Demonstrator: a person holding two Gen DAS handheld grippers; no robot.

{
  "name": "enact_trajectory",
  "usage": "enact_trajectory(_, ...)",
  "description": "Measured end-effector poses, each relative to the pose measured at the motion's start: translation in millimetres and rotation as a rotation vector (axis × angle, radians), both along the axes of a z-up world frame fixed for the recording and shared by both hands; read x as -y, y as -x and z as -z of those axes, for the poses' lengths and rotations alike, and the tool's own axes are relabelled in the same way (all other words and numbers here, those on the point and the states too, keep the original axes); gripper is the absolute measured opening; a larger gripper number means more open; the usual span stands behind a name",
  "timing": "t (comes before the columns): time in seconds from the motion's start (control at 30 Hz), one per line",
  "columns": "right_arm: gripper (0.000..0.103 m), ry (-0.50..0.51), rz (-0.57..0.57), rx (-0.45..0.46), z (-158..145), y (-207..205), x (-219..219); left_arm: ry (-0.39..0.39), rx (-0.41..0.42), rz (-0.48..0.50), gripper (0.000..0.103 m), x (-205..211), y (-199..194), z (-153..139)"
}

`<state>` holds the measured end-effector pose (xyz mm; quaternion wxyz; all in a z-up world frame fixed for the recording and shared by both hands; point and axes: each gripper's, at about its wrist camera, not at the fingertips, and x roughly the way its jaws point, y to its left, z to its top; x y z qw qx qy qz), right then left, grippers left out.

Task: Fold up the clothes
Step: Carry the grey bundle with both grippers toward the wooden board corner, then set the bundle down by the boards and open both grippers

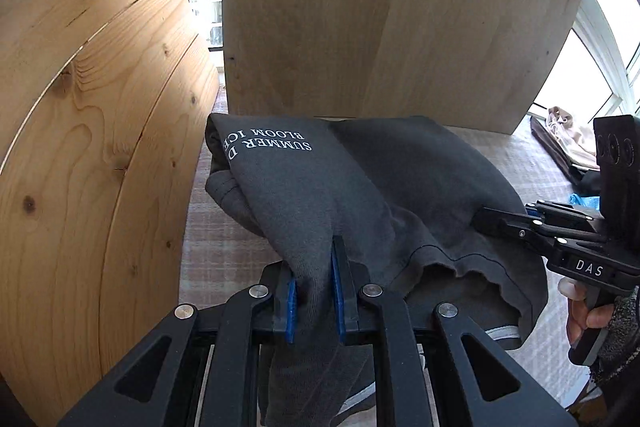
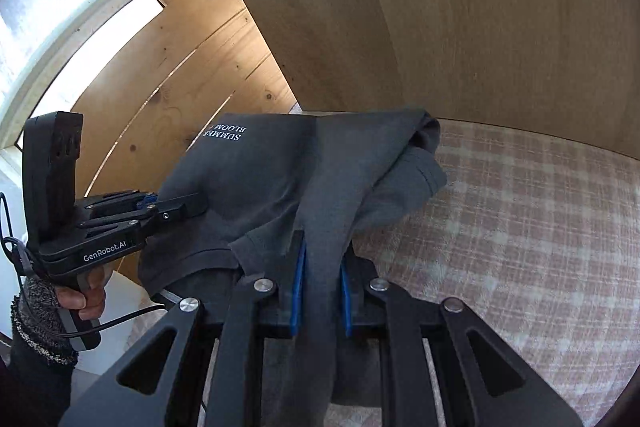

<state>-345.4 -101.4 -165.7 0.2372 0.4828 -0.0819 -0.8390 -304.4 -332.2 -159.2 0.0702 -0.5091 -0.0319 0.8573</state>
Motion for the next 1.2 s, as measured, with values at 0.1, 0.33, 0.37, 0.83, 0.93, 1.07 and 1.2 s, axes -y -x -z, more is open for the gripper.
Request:
enact_trajectory(0.1,0.015,-0.033,0.008,0.051,25,6,3,0.066,0.069,0.005,0.013,10,12,40)
enact_trajectory(0.33,0.024,0.004,0.011,0.14,51,8,-20,0.055,0.089,-0.002,0.017,24,7,59)
enact_trajectory(0.37,0.025,-0.004,0.018,0.127,45,4,-25,0.073,0.08,-0.004,0.017,23,2,53)
enact_trajectory(0.83,0.026,-0.19,-0.168,0.026,55,-33,-7,0.044,0.029,0.008,0.019,15,-37,68)
enact_trajectory(0.93,0.027,-0.144,-0.114,0.045,34,-40,-23,0.031,-0.001,-0.012,0.017,13,-56,44)
enact_trajectory(1.07,0.031,-0.105,-0.06,-0.027,-3,-77,-41,0.014,-0.04,-0.038,0.03,11,-81,12)
enact_trajectory(1.2,0.048,-0.132,-0.045,-0.073,-17,-124,-43,-0.029,-0.088,-0.061,0.053,-6,-127,-13)
